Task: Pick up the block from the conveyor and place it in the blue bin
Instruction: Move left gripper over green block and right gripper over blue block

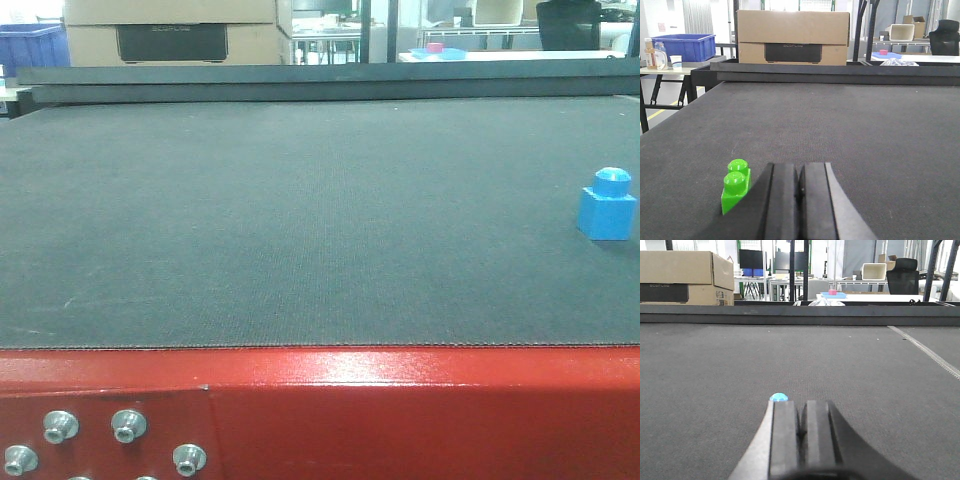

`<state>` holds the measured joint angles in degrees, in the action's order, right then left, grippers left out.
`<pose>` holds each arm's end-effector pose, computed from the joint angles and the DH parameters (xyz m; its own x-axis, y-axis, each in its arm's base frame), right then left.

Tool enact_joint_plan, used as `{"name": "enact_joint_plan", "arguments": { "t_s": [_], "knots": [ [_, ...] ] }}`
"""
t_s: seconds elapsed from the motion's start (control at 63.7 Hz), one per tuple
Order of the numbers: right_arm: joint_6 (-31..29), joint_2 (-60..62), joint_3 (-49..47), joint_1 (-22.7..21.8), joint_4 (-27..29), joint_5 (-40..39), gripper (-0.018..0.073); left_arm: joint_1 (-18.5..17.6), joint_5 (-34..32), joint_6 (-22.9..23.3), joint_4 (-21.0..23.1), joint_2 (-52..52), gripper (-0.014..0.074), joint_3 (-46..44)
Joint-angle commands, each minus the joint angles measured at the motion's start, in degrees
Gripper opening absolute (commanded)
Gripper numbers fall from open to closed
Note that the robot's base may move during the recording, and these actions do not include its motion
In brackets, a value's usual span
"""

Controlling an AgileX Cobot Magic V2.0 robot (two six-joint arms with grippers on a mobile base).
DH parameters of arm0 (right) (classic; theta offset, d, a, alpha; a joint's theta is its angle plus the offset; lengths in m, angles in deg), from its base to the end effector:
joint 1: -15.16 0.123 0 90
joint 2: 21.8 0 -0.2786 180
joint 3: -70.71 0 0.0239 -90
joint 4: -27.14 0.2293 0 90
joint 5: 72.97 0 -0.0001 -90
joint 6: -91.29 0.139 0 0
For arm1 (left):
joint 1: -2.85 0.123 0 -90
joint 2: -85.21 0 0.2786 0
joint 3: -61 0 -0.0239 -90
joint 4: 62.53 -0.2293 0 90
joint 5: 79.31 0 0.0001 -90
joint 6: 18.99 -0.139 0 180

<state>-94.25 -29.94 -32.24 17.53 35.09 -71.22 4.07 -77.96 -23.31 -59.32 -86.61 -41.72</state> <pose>0.0894 0.0043 0.2129 0.0517 0.0442 -0.9977 -0.0478 0.9980 0.0417 0.0897 0.0017 0.2123 0.0553 0.0206 -0.9983 -0.0211 0.9996 0.0194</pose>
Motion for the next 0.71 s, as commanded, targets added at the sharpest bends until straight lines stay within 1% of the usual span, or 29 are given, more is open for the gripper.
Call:
{"name": "enact_joint_plan", "arguments": {
  "t_s": [0.0, 0.644, 0.691],
  "knots": [
    [-0.24, 0.17, -0.01, 0.06, 0.12, -0.93, -0.0162, -0.18, -0.85, 0.31, -0.04, -0.21, -0.0111, -0.24],
    [-0.24, 0.17, -0.01, 0.06, 0.12, -1.32, -0.0162, -0.18, -0.98, 0.31, -0.04, -0.21, -0.0111, -0.24],
    [-0.24, 0.17, -0.01, 0.06, 0.12, -2.16, -0.0162, -0.18, -1.35, 0.31, 0.69, -0.21, -0.0111, -0.24]
  ]
}}
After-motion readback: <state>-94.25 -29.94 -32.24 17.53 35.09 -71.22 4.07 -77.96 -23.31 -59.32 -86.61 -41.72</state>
